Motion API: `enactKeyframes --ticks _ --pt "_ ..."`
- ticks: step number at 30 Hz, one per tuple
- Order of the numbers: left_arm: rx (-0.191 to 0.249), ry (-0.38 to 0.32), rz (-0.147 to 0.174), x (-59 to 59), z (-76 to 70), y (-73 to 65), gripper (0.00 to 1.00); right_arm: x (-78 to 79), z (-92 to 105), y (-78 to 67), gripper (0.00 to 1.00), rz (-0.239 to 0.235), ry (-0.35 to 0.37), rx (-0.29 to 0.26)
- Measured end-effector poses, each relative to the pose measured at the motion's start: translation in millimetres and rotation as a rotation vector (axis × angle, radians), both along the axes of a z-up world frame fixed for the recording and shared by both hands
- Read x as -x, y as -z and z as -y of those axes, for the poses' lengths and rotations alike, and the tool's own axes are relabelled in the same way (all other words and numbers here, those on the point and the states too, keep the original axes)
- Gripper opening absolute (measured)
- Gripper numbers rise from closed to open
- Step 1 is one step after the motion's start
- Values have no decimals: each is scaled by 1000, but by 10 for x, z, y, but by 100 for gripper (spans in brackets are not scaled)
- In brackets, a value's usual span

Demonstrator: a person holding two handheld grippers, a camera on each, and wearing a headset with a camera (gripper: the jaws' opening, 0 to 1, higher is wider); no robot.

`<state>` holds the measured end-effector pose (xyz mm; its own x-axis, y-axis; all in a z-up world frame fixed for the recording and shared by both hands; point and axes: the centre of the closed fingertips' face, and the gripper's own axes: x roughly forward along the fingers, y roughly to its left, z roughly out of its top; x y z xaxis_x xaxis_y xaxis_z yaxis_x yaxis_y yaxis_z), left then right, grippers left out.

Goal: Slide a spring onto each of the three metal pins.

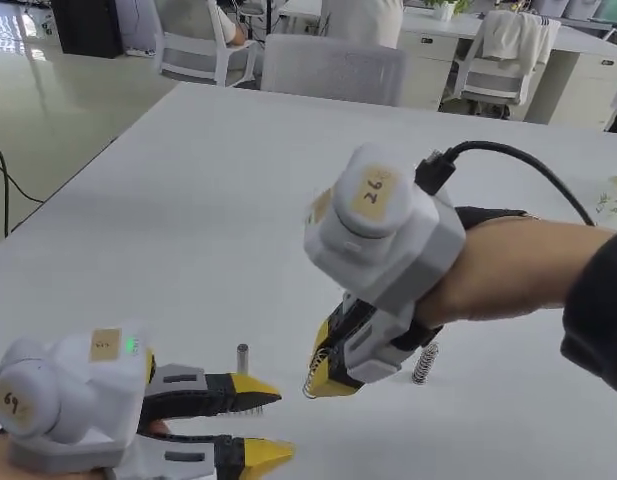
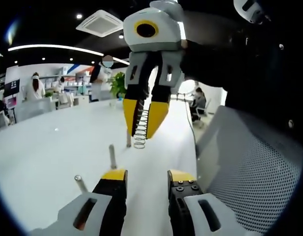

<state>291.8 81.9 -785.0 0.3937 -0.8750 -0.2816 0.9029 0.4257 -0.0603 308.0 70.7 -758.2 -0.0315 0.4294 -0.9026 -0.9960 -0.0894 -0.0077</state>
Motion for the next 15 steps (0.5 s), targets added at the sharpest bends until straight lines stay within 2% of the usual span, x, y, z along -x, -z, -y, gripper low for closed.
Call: enactKeyframes --ticks 6,15 --pt "12 -43 -9 -23 -74 7 37 -135 86 -52 9 23 34 -4" --pt "39 -105 -21 -36 -236 1 44 -355 208 -70 9 64 77 12"
